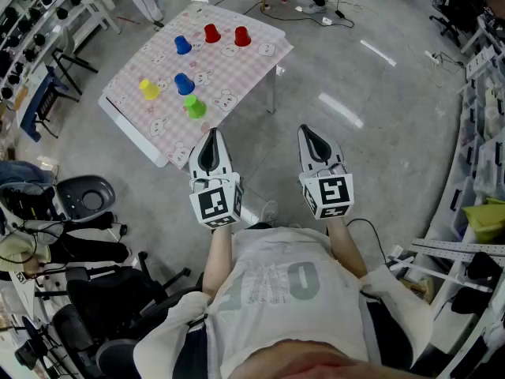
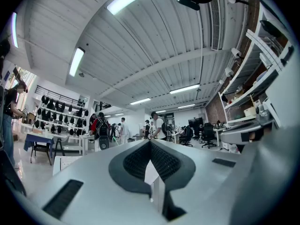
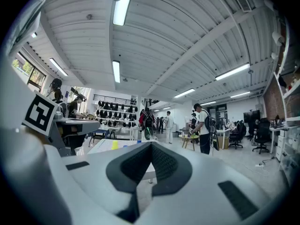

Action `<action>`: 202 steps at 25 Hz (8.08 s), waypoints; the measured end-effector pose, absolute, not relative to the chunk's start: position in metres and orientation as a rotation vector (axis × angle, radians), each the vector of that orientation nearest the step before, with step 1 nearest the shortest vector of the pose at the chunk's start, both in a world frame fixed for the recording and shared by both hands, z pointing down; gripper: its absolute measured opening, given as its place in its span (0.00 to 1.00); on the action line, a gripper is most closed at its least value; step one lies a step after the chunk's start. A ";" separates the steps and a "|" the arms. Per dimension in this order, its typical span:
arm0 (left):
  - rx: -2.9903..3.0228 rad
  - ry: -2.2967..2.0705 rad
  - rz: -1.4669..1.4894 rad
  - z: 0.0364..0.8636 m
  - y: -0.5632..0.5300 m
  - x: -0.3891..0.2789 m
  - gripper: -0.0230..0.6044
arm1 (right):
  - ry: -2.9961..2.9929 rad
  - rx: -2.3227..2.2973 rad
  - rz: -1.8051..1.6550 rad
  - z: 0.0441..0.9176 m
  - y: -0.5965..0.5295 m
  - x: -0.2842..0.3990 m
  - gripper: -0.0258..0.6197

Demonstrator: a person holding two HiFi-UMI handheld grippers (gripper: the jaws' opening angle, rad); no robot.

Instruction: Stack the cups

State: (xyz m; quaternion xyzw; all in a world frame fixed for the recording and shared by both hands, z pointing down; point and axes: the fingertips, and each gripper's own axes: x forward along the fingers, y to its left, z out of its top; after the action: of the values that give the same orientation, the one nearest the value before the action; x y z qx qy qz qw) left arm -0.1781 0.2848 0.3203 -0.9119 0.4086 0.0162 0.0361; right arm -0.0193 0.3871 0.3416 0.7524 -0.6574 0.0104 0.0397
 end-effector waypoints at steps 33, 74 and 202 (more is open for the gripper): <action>-2.750 1.406 0.188 0.316 0.123 -0.191 0.08 | -2.121 2.252 0.061 0.339 0.239 -0.009 0.09; -2.016 2.353 0.053 0.327 -0.025 -0.193 0.08 | -2.797 1.330 0.008 0.339 -0.103 0.036 0.09; -2.663 1.817 -0.126 0.372 -0.122 0.011 0.44 | -2.632 1.577 0.148 0.372 -0.099 0.138 0.09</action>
State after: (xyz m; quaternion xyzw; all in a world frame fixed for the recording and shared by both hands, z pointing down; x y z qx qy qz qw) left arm 0.0108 -0.1218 0.3723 -0.8247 0.5627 -0.0391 -0.0423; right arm 0.1380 -0.0988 0.3719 0.5131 -0.8562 0.0483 0.0350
